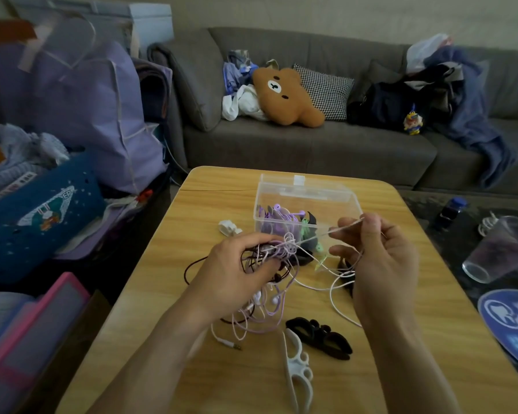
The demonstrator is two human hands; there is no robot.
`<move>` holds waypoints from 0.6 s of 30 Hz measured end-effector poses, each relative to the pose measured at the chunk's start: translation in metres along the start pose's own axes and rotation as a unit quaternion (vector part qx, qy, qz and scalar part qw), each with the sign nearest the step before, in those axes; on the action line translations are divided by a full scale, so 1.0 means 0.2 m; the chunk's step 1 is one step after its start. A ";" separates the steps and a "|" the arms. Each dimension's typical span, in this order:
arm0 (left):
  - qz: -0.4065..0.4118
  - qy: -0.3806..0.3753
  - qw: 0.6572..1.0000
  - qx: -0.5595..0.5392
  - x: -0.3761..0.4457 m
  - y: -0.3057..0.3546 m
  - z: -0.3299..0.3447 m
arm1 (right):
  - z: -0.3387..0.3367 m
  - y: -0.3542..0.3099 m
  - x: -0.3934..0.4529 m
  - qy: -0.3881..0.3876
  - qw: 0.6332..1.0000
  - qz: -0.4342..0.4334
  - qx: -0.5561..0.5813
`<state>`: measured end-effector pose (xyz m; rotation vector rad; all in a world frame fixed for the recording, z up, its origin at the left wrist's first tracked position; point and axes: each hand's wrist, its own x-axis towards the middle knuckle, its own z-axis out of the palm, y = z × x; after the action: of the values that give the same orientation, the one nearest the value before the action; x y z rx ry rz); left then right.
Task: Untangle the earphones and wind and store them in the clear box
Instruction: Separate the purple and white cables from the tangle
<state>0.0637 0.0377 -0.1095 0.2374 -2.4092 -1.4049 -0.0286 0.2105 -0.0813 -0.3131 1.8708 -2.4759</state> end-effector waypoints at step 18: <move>-0.020 0.128 0.990 0.055 0.02 -0.03 -0.04 | -0.08 0.02 0.06 -0.252 0.896 0.019 -0.366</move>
<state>0.0634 0.0278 -0.1110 0.4664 -2.2809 -1.1785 -0.0436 0.2232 -0.0885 -0.8163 2.3881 -1.3475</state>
